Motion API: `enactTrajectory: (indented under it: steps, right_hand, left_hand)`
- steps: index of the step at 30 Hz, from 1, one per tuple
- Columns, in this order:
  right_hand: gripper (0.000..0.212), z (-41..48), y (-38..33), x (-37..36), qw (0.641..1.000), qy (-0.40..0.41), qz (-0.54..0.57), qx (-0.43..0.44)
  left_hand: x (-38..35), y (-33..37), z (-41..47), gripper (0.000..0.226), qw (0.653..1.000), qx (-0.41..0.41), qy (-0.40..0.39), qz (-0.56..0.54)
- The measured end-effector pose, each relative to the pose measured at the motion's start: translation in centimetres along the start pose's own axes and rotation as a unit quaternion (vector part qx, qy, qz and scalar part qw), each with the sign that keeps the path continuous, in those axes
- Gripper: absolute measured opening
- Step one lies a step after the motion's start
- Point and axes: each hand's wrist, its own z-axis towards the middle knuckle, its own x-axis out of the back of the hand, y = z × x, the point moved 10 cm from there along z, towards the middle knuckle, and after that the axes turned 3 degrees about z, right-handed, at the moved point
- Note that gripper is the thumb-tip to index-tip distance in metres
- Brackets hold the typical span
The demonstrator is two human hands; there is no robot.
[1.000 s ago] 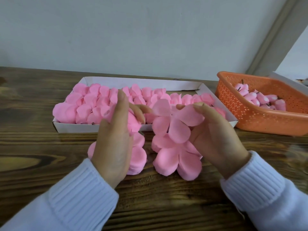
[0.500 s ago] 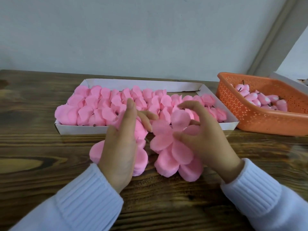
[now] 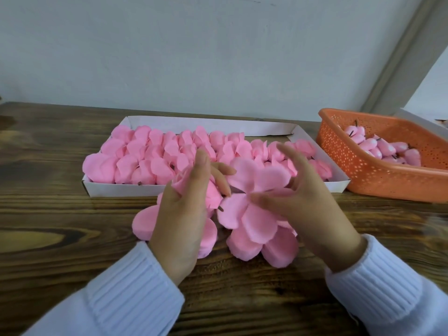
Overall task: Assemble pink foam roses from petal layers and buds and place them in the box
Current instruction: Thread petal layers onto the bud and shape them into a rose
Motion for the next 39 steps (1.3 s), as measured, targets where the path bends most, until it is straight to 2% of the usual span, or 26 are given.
enactTrajectory:
  steps: [2, 5, 7, 11, 14, 15, 17, 19, 23, 28, 32, 36, 39]
  right_hand:
    - [0.068, -0.1, 1.0, 0.2, 0.998, 0.005, -0.05, -0.048]
    - [0.019, -0.3, -0.1, 0.0, 0.999, -0.008, -0.035, -0.011]
    - [0.004, -0.5, -0.4, -0.3, 1.0, -0.015, -0.023, -0.004]
    - [0.01, -0.8, 0.7, -0.9, 0.999, -0.02, 0.025, -0.043]
    - [0.01, -1.0, 1.1, -1.5, 0.996, -0.04, 0.048, -0.062]
    - [0.009, -1.1, 1.0, -1.8, 0.995, -0.052, 0.051, -0.064]
    - [0.003, -1.3, 0.8, -2.1, 0.995, -0.067, 0.049, -0.061]
    - [0.007, -1.5, 0.3, -2.3, 0.995, -0.076, 0.042, -0.047]
    - [0.011, -1.7, -0.5, -2.6, 0.996, -0.077, 0.027, -0.029]
    - [0.017, -2.1, -1.1, -3.2, 0.994, -0.103, 0.037, -0.024]
    - [0.018, -2.3, -1.4, -3.5, 0.993, -0.113, 0.045, -0.01]
    - [0.021, -2.3, -1.5, -3.5, 0.992, -0.112, 0.063, -0.003]
    - [0.026, -2.3, -1.3, -3.7, 0.989, -0.123, 0.079, -0.009]
  left_hand:
    - [0.2, -0.3, 0.1, 0.052, 1.0, 0.02, 0.009, -0.001]
    - [0.3, -0.3, 0.0, 0.053, 1.0, 0.024, 0.013, 0.006]
    - [0.1, -0.1, 0.0, 0.056, 1.0, 0.008, 0.005, 0.023]
    - [-0.9, 1.5, -0.2, 0.061, 0.992, -0.079, -0.042, 0.087]
    - [-2.1, 2.2, -0.9, 0.079, 0.979, -0.132, -0.091, 0.127]
    - [-2.3, 2.3, -1.0, 0.075, 0.976, -0.138, -0.099, 0.135]
    - [-2.5, 2.2, -1.2, 0.054, 0.972, -0.14, -0.11, 0.152]
    - [-2.8, 1.8, -1.2, 0.04, 0.97, -0.126, -0.122, 0.166]
    - [-2.3, 1.2, -1.1, 0.056, 0.974, -0.105, -0.117, 0.162]
    - [-2.2, 1.7, -1.1, 0.039, 0.972, -0.132, -0.098, 0.168]
    - [-1.9, 1.5, -1.0, 0.046, 0.975, -0.133, -0.093, 0.154]
    - [-2.0, 1.1, -0.9, 0.048, 0.966, -0.135, -0.093, 0.198]
    - [-2.0, 1.1, -0.9, 0.06, 0.962, -0.142, -0.093, 0.213]
